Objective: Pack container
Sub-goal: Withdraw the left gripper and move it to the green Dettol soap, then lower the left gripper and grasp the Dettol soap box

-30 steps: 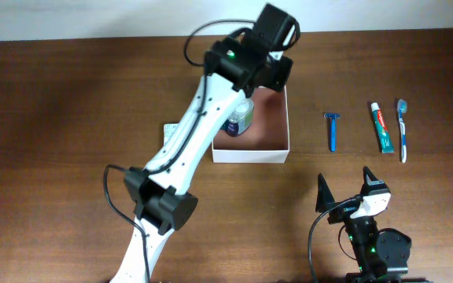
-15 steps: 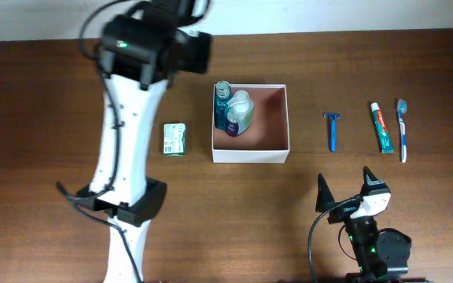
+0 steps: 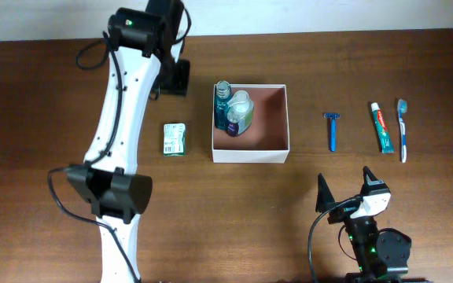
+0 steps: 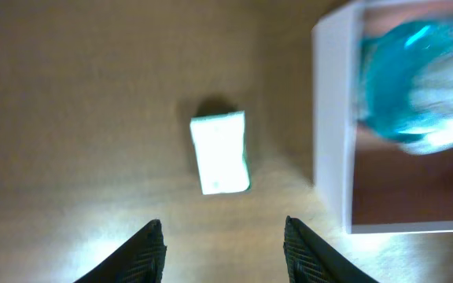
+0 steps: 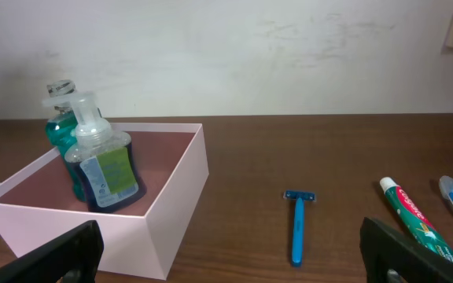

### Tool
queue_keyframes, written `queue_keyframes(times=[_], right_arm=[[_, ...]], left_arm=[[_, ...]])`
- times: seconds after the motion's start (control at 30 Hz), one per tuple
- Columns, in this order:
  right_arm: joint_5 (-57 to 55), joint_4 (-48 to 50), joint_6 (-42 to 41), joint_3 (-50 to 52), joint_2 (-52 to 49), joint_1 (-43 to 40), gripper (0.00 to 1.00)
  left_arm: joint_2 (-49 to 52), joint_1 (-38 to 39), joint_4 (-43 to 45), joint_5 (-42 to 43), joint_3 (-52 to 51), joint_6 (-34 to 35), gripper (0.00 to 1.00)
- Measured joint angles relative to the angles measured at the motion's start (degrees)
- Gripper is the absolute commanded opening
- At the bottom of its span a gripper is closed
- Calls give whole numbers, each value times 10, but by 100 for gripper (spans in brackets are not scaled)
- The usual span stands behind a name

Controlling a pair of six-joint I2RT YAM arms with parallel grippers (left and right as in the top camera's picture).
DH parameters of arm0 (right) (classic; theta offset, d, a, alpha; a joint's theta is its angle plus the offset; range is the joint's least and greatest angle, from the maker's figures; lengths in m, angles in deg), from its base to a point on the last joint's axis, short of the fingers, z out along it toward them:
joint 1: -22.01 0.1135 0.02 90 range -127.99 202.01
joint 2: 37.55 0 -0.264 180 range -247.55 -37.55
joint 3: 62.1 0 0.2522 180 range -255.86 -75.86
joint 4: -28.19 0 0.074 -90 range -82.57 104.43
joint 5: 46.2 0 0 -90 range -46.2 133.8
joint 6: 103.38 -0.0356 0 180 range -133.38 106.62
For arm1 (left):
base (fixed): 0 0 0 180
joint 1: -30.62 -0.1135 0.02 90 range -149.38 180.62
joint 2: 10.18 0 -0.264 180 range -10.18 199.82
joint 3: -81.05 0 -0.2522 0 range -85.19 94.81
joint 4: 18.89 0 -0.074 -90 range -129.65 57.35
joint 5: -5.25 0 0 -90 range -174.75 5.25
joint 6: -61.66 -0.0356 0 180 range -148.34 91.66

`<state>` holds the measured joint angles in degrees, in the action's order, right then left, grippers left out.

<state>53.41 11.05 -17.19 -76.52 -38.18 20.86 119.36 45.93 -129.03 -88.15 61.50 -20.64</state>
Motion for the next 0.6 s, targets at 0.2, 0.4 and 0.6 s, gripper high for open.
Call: queue_keyframes(times=[0.2,0.4,0.6], right_arm=[[0,0,0,0,0,0,99],[0,0,0,0,0,0,99],[0,0,0,0,0,0,99]], left_arm=[[2,-23,52,9,-150,0,51],[2,-26,128,48,-282,0,57],[2,-26,191,61,-363,0,61]])
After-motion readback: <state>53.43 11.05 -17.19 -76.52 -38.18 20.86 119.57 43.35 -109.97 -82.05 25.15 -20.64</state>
